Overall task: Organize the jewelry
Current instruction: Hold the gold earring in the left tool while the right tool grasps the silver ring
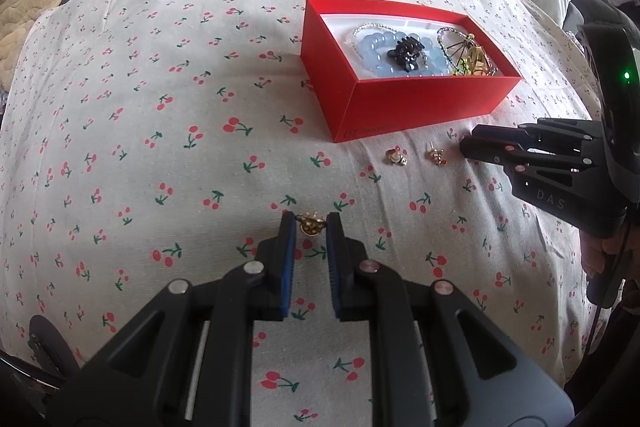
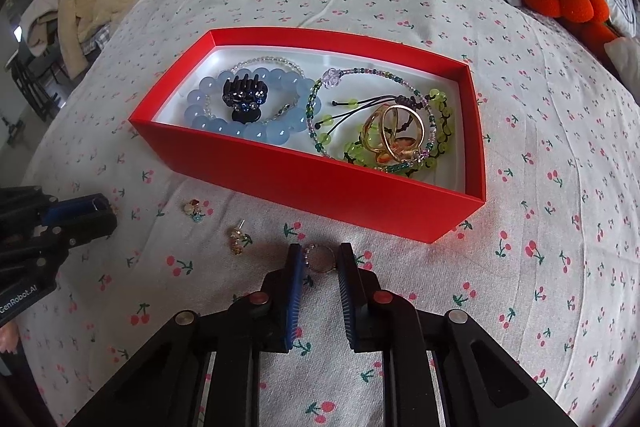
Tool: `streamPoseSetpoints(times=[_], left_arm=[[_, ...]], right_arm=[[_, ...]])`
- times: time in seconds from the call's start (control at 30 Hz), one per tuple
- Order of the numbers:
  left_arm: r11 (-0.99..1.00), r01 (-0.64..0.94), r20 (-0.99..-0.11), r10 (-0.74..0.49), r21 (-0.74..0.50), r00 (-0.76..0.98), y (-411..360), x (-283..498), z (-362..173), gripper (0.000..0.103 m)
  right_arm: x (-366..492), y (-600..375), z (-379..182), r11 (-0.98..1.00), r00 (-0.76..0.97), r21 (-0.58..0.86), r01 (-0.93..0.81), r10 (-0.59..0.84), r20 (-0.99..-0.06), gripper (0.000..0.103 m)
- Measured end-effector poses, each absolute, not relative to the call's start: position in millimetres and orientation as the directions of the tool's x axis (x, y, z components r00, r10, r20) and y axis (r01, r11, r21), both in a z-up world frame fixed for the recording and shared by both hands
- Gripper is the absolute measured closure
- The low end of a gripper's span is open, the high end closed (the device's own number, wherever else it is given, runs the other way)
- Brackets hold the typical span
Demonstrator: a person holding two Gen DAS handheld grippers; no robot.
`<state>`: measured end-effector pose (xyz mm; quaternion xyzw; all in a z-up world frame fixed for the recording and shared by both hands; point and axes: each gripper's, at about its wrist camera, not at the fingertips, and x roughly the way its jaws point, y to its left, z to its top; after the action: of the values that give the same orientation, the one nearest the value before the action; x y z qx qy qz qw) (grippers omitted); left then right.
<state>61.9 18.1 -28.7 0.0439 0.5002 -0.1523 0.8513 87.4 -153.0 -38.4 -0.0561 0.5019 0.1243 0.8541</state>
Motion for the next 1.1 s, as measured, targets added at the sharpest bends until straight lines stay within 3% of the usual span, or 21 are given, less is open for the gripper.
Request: streamPoseSetpoints(times=[0.1,0.37,0.47,0.5,0.53,0.6,0.67,0.77,0.9,1.1], left_arm=[[0.949,0.304,-0.863,-0.22,-0.081,0.456,19,61,-27,0.087],[0.951,0.29,-0.851,-0.241,-0.11,0.467,23,63,-18,0.087],[0.948,0.291,-0.849,-0.255,-0.126,0.463,23,63,-17,0.087],[0.948,0.291,-0.851,-0.253,-0.124,0.461,23,63,-18,0.087],[0.949,0.292,-0.853,-0.25,-0.121,0.458,22,63,-19,0.087],[0.948,0.295,-0.859,-0.246,-0.118,0.449,20,64,-22,0.087],[0.947,0.299,-0.862,-0.244,-0.114,0.444,18,63,-24,0.087],[0.946,0.305,-0.865,-0.244,-0.112,0.438,16,63,-27,0.087],[0.943,0.318,-0.871,-0.24,-0.103,0.429,14,63,-30,0.087],[0.944,0.314,-0.876,-0.234,-0.101,0.423,14,67,-34,0.087]], right_arm=[[86,-153,-36,0.961,0.464,0.037,-0.274,0.166,-0.87,0.094],[80,-166,-17,0.954,0.469,0.118,-0.275,0.24,-0.85,0.093],[78,-177,-11,0.951,0.465,0.152,-0.271,0.267,-0.844,0.082],[77,-178,-11,0.95,0.465,0.149,-0.275,0.267,-0.844,0.072],[76,-179,-11,0.95,0.468,0.143,-0.279,0.264,-0.843,0.049],[73,-177,-12,0.952,0.492,0.125,-0.279,0.253,-0.833,0.032],[73,-171,-13,0.948,0.5,0.102,-0.303,0.249,-0.83,0.035],[80,-163,-22,0.947,0.475,0.092,-0.306,0.236,-0.848,0.051],[85,-152,-41,0.945,0.439,0.055,-0.321,0.2,-0.876,0.053],[85,-140,-46,0.943,0.469,0.013,-0.331,0.177,-0.865,0.078]])
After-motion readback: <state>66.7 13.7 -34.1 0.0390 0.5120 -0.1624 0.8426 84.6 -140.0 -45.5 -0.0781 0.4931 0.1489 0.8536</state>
